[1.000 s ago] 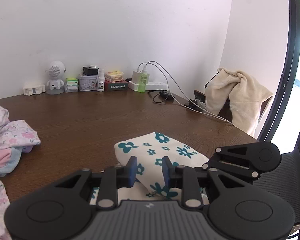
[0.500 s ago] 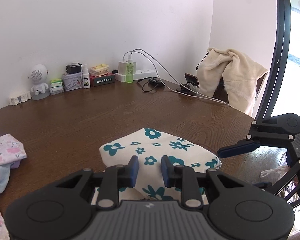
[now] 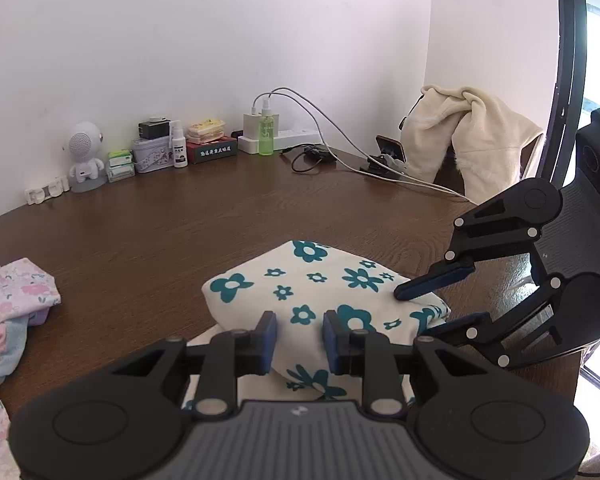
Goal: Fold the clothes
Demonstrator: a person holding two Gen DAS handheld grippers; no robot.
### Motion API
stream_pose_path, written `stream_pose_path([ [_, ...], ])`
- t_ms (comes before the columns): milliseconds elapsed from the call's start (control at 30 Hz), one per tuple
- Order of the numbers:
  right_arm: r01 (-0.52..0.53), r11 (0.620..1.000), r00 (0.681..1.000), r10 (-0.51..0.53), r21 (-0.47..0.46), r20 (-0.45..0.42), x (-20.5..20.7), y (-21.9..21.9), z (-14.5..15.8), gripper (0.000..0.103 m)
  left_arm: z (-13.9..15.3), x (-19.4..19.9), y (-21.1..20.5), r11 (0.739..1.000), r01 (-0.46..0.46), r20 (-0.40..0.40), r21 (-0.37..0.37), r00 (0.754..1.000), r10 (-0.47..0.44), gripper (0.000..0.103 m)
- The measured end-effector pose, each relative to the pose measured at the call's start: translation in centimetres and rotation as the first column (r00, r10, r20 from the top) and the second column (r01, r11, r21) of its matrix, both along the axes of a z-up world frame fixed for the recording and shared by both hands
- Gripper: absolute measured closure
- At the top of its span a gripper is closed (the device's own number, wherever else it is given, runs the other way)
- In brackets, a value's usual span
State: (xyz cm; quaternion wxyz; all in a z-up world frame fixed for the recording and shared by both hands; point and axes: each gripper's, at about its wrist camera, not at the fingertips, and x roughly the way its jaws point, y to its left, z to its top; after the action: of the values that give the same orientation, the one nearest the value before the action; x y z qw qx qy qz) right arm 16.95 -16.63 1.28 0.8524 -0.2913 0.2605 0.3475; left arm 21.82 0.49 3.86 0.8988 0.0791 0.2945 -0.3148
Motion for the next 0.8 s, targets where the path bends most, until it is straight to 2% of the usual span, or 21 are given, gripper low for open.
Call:
stream_pose_path([
  [133, -0.026, 0.997, 0.999, 0.030, -0.077, 0.046, -0.6, 0.8, -1.7, 0.079, 0.2, -0.5, -0.4, 1.000, 0.019, 0.025, 0.019, 0.999, -0.020, 0.078],
  [233, -0.014, 0.997, 0.998, 0.018, -0.077, 0.057, -1.0, 1.1, -2.1, 0.079, 0.4, -1.0, -0.7, 0.999, 0.034, 0.045, 0.034, 0.998, -0.036, 0.075],
  [333, 0.001, 0.996, 0.996, 0.007, -0.093, 0.084, -1.4, 1.4, -2.2, 0.079, 0.6, -1.4, -1.0, 0.998, 0.049, 0.065, 0.049, 0.997, -0.052, 0.077],
  [500, 0.017, 0.994, 0.991, -0.002, -0.111, 0.131, -2.0, 2.2, -2.6, 0.078, 0.6, -2.0, -1.5, 0.994, 0.067, 0.092, 0.090, 0.993, -0.076, 0.076],
  [600, 0.029, 0.999, 0.995, -0.026, -0.034, 0.101, -1.8, 1.0, -2.0, 0.077, -0.4, -1.9, -1.9, 0.987, 0.063, 0.086, 0.150, 0.993, -0.077, 0.075],
  [800, 0.067, 0.986, 0.997, -0.070, 0.152, 0.014, -1.4, -1.9, -0.4, 0.066, -1.0, -2.6, -1.1, 0.990, 0.039, 0.085, 0.132, 0.995, -0.051, 0.074],
])
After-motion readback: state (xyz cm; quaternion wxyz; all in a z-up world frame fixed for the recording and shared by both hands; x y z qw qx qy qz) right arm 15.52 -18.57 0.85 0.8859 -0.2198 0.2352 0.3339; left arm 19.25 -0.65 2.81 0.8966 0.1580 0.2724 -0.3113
